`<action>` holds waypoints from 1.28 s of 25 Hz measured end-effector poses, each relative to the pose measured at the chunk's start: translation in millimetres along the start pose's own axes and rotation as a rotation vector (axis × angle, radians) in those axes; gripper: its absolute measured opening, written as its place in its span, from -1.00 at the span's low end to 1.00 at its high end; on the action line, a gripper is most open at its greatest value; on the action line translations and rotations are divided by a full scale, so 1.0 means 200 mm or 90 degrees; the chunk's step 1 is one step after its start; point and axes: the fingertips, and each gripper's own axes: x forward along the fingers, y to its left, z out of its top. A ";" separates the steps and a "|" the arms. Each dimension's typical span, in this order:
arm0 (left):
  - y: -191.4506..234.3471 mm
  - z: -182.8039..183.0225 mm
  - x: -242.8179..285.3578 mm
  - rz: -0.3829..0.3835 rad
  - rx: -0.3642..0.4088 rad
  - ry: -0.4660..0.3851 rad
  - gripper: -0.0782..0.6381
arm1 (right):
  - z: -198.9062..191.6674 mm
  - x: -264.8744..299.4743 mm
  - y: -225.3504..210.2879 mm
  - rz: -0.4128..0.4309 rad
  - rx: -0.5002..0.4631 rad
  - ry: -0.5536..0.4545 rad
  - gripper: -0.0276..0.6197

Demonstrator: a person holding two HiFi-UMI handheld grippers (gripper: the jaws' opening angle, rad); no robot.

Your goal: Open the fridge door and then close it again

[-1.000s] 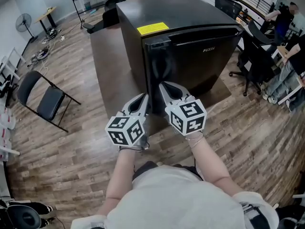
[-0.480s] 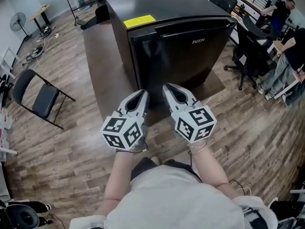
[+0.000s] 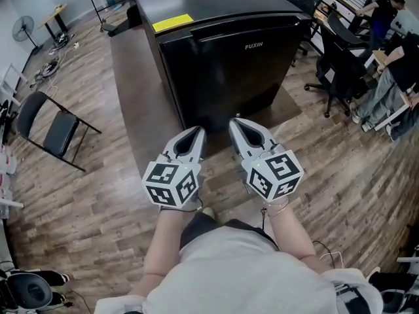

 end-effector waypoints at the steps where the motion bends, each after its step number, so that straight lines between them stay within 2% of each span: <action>1: -0.02 -0.02 0.00 0.003 0.016 0.012 -0.74 | 0.00 -0.03 -0.01 -0.001 -0.009 0.003 -0.92; 6: -0.15 -0.08 -0.03 -0.008 0.076 0.047 -0.75 | -0.01 -0.16 -0.04 -0.012 -0.074 0.028 -0.92; 9: -0.22 -0.10 -0.05 -0.015 0.094 0.059 -0.75 | -0.05 -0.22 -0.06 -0.024 -0.063 0.047 -0.92; 15: -0.30 -0.13 -0.09 -0.011 0.074 0.050 -0.76 | -0.12 -0.33 -0.07 -0.018 -0.038 0.059 -0.92; 21: -0.36 -0.22 -0.14 0.003 0.042 0.067 -0.76 | -0.16 -0.45 -0.08 -0.024 -0.031 0.063 -0.92; 27: -0.41 -0.26 -0.17 0.012 0.023 0.063 -0.76 | -0.19 -0.50 -0.03 -0.018 -0.040 0.074 -0.92; 32: -0.44 -0.27 -0.18 0.021 0.023 0.065 -0.76 | -0.16 -0.53 -0.01 -0.014 -0.058 0.056 -0.92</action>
